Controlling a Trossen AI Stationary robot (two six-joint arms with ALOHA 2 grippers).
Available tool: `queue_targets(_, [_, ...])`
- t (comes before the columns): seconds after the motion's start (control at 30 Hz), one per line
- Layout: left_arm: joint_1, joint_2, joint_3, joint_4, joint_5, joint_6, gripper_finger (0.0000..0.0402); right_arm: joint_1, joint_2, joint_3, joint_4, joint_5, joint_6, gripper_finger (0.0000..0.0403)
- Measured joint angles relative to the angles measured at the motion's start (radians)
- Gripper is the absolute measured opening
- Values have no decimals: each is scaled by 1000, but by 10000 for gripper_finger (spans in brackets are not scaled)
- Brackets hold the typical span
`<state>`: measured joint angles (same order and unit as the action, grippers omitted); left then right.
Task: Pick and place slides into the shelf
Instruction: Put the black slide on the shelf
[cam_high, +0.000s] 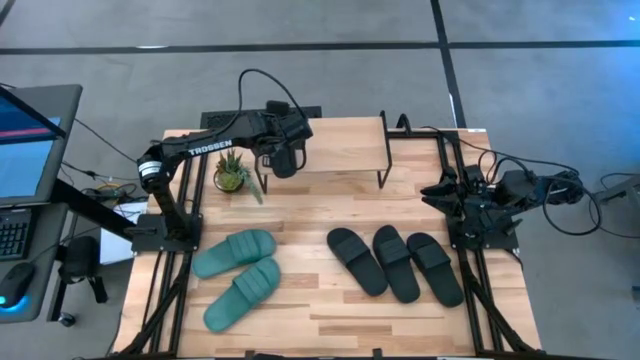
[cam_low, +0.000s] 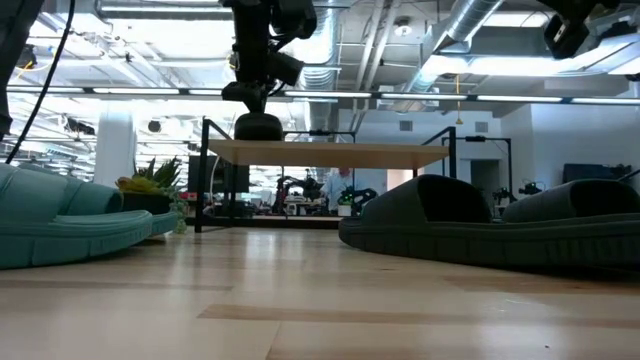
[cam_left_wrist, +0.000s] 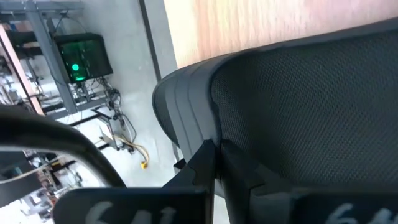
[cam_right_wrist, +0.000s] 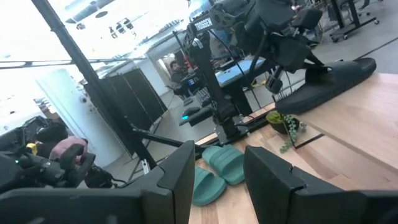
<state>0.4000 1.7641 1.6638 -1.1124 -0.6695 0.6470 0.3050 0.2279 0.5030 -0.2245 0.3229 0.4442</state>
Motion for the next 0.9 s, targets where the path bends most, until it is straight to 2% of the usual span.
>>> queue_targets(0.67, [-7, -12, 0, -52, 20, 113, 0, 0, 0, 0, 0, 0, -7, 124])
queue_targets(0.9, [-6, -16, 0, -51, 62, 142, 0, 0, 0, 0, 0, 0, -7, 124])
